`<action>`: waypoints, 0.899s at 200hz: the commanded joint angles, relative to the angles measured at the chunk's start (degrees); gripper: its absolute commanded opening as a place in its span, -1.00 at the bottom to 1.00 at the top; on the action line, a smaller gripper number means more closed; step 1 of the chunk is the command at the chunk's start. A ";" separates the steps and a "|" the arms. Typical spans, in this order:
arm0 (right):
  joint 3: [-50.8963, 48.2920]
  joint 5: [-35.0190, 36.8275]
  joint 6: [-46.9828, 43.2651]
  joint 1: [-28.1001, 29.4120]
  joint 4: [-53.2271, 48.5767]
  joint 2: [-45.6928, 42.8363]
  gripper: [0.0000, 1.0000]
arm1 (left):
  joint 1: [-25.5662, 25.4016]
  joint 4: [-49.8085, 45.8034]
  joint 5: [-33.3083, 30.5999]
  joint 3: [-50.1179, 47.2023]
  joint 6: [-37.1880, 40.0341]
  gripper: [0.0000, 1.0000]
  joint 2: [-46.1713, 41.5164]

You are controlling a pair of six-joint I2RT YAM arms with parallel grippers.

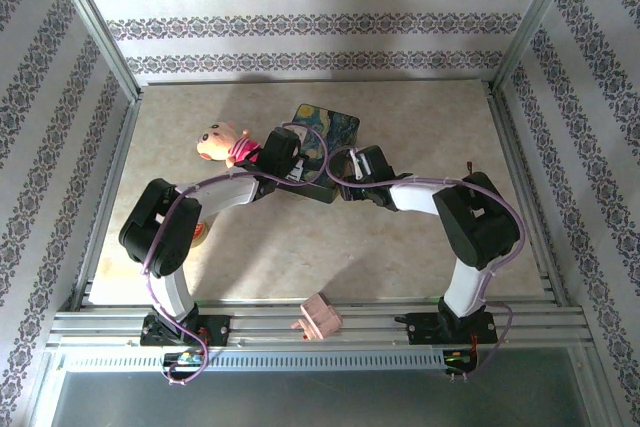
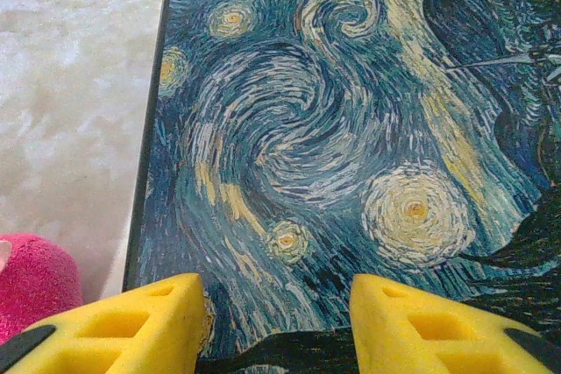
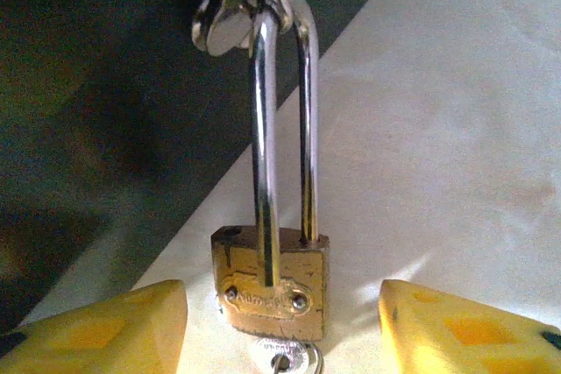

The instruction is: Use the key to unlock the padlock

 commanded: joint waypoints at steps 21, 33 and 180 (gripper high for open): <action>2.46 2.36 -0.65 1.10 0.11 2.84 0.12 | 0.55 -8.92 1.83 -0.36 1.09 -0.04 2.46; 2.62 2.59 -0.74 1.21 0.17 3.51 0.11 | 0.51 -8.90 2.12 -0.33 0.96 -0.04 2.49; 0.33 0.50 0.16 1.02 2.68 1.25 -1.00 | -0.06 -12.72 2.42 -0.34 -5.97 0.64 -3.30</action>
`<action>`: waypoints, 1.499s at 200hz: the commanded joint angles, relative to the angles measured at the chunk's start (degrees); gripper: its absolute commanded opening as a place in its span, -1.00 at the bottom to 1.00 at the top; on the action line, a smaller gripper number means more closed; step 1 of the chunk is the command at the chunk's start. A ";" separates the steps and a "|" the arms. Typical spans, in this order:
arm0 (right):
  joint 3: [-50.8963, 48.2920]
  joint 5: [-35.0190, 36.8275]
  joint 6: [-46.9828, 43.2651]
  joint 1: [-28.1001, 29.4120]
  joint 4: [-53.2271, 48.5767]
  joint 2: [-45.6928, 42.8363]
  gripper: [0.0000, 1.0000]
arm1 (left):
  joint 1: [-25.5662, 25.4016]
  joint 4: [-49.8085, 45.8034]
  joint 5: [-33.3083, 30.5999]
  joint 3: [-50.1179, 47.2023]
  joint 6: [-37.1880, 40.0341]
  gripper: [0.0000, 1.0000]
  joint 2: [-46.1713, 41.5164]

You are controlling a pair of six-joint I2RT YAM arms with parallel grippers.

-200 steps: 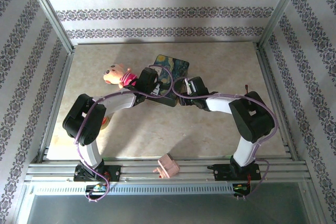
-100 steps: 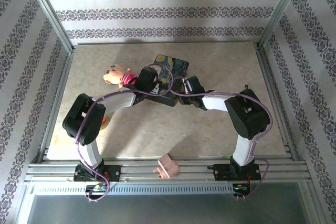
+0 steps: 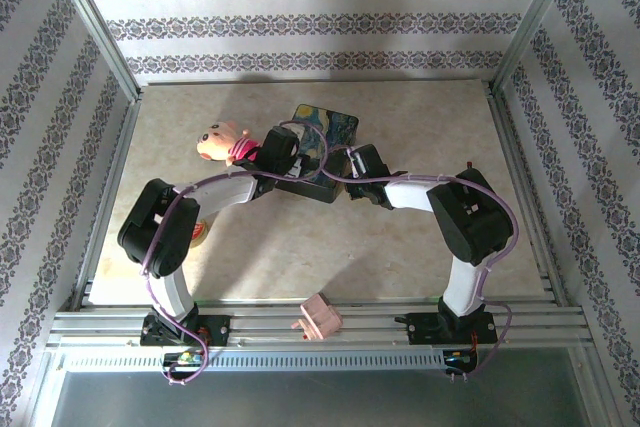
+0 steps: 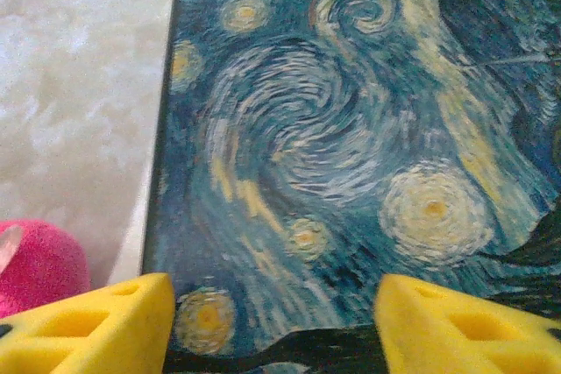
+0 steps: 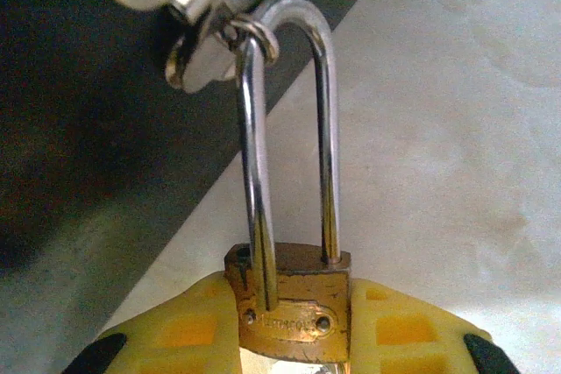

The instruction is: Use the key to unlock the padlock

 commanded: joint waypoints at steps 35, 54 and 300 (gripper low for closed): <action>-3.99 -7.21 2.86 -0.43 2.69 -4.76 -1.00 | -5.02 -16.01 -7.28 1.19 -9.92 0.98 -6.33; -5.48 -8.76 3.83 -0.43 2.57 -6.90 -1.00 | -7.28 -18.49 -10.29 1.44 -12.77 0.99 -7.61; -20.68 -12.41 26.21 -0.52 19.22 -16.08 -1.00 | -10.19 -19.74 -15.63 -7.29 -26.70 0.42 -3.08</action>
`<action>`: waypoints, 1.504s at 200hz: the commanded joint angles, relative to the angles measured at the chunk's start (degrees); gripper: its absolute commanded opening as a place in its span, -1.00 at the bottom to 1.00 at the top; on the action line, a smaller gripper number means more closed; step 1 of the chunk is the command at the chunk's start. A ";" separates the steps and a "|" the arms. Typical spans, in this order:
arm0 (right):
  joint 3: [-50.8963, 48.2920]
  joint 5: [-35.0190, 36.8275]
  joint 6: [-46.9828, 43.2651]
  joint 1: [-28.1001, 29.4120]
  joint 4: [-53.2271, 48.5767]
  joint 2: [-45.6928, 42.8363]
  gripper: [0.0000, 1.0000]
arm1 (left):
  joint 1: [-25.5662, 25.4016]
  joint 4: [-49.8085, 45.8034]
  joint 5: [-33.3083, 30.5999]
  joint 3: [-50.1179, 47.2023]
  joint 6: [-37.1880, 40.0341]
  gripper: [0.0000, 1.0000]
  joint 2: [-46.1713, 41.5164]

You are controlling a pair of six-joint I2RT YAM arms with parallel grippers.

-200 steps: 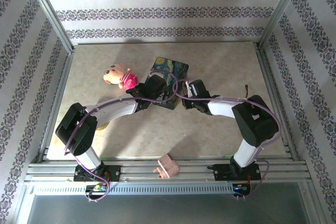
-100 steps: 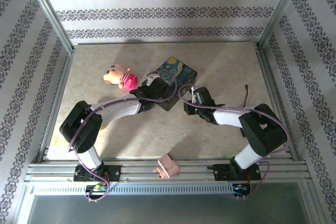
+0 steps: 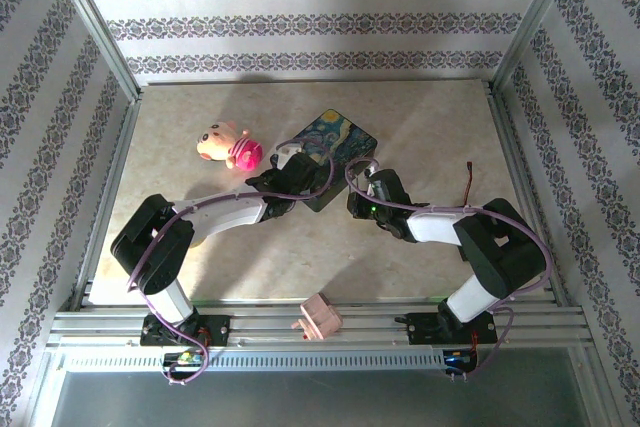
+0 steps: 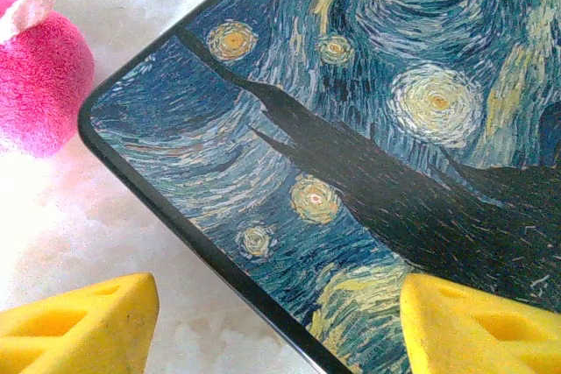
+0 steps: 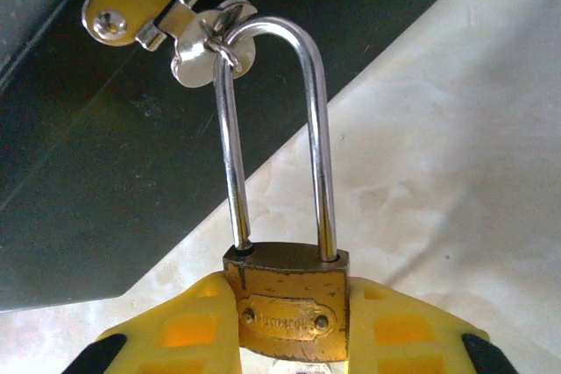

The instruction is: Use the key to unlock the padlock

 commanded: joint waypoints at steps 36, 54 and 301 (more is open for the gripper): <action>-1.43 -0.28 6.48 -1.35 7.41 -1.31 -1.00 | 0.61 -9.01 -0.14 -3.68 0.39 0.40 1.57; -2.32 -1.26 9.56 -1.55 10.18 -1.14 -1.00 | 0.61 -8.87 0.05 -3.84 0.31 0.40 1.77; -8.61 -4.03 22.90 -6.90 36.27 2.50 -1.00 | 0.61 -8.57 1.12 -4.61 0.47 0.39 1.78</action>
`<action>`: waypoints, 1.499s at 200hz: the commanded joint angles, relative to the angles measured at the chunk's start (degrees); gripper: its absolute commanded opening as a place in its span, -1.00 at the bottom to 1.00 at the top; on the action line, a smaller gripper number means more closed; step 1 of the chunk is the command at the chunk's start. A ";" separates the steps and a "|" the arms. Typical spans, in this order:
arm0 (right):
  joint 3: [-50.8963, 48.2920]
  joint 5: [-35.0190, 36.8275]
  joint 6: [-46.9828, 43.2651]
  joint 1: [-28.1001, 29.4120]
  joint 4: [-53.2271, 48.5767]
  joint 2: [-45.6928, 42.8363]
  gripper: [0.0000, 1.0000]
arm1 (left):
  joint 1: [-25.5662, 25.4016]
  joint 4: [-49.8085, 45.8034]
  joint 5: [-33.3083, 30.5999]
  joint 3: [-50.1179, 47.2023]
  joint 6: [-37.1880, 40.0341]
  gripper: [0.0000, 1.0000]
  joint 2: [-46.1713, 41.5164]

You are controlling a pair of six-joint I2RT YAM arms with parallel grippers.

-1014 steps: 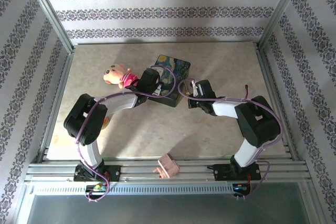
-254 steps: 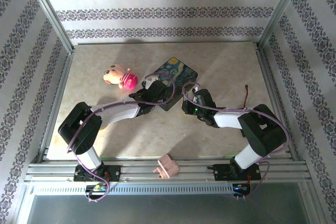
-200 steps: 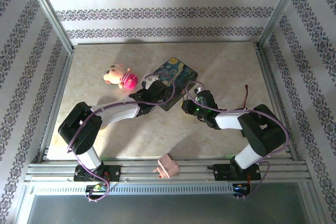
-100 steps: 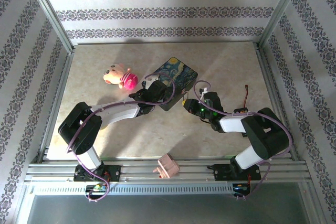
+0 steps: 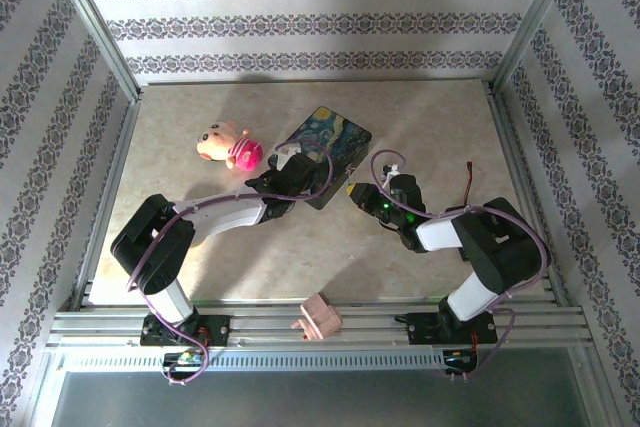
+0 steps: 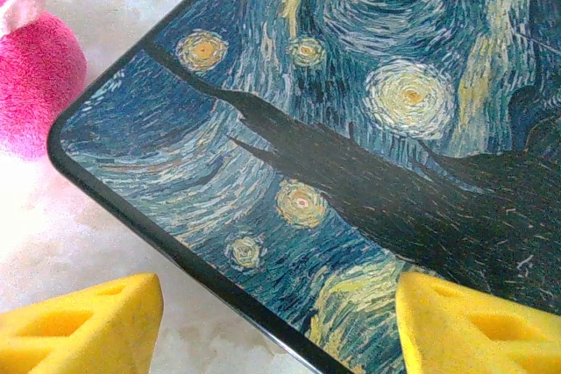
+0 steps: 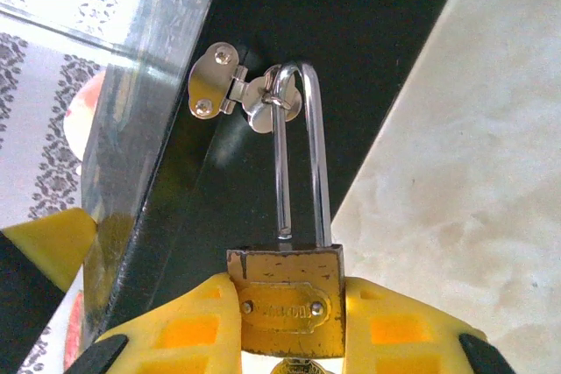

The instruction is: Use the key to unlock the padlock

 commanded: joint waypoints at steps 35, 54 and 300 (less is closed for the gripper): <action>0.46 7.29 3.02 -1.60 10.36 2.10 -1.00 | 0.59 -10.53 1.10 -3.74 1.17 0.38 1.69; 0.33 8.67 4.02 -1.63 11.62 2.99 -1.00 | 0.59 -10.46 1.40 -3.70 1.26 0.38 1.84; 4.77 8.88 8.82 0.77 24.88 13.16 -0.78 | 0.59 -9.96 4.57 -4.47 0.91 0.30 1.43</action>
